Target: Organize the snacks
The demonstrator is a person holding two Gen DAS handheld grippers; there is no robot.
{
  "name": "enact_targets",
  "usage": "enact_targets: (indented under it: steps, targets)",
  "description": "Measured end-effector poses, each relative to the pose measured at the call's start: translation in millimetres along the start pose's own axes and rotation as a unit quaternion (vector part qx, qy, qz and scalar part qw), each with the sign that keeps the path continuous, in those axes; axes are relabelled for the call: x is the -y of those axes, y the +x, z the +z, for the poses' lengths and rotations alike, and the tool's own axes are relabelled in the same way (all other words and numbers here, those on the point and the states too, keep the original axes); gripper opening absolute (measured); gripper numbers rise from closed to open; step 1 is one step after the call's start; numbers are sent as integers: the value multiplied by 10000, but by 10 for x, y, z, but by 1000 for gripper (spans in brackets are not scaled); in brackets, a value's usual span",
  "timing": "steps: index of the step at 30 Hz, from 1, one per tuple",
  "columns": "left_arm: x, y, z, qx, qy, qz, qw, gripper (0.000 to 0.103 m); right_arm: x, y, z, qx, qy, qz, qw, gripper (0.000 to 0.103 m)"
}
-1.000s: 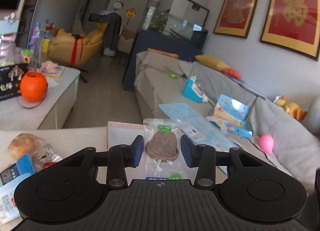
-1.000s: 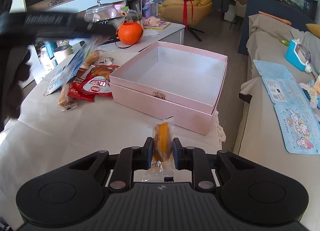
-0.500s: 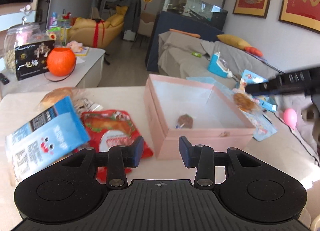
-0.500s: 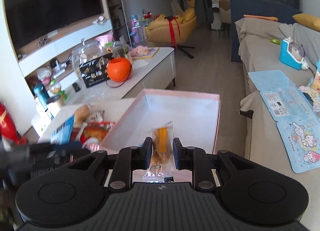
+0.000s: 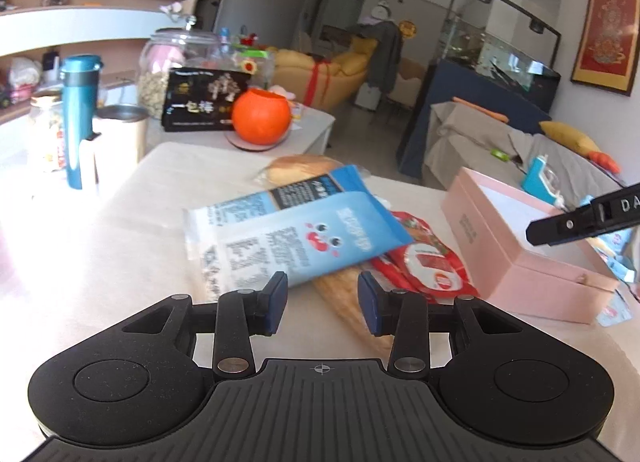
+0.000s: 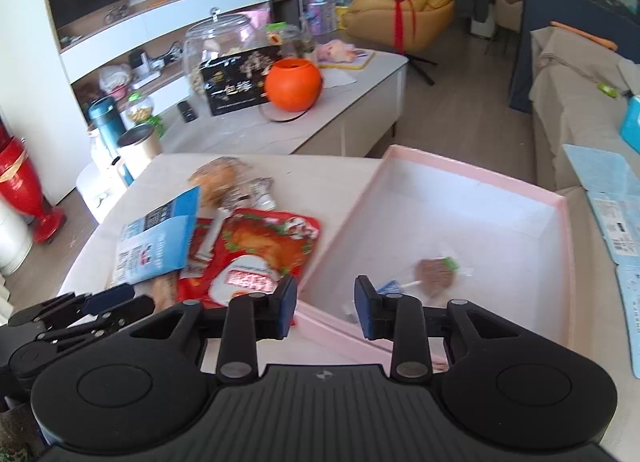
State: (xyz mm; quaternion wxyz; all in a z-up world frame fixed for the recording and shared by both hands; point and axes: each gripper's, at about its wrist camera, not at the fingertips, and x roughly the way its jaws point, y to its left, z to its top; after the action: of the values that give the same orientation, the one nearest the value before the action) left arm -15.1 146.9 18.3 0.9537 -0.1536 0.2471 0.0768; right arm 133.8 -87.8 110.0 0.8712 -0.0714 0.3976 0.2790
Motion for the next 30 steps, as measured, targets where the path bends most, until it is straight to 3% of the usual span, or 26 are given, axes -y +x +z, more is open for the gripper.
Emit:
enact_targets:
  steps: [4, 10, 13, 17, 18, 20, 24, 27, 30]
  targets:
    - [-313, -37, 38, 72, -579, 186, 9981, 43, -387, 279, -5, -217, -121, 343, 9991, 55]
    - [-524, -120, 42, 217, -960, 280, 9948, 43, -759, 759, -40, -702, -57, 553, 9960, 57]
    - [-521, -139, 19, 228, -1001, 234, 9944, 43, -796, 874, -24, -586, 87, 424, 9973, 75]
    - [-451, -107, 17, 180, -868, 22, 9961, 43, -819, 1001, -12, -448, 245, 242, 9984, 77]
    - [-444, -102, 16, 171, -852, 0, 9962, 43, -845, 1003, -23, -473, 248, 244, 9983, 76]
    - [-439, -108, 16, 193, -844, 11, 9962, 43, -887, 974, -57, -588, 242, 643, 9959, 50]
    - [-458, -144, 24, 341, -910, 77, 9952, 43, -987, 863, -166, -956, 138, 1426, 9851, 46]
    - [-399, -164, 35, 332, -762, -24, 9965, 43, -932, 729, -317, -910, 38, 1296, 9874, 46]
    - [-173, -173, 96, 234, -348, -360, 9985, 43, -753, 551, -495, -730, -104, 954, 9927, 46]
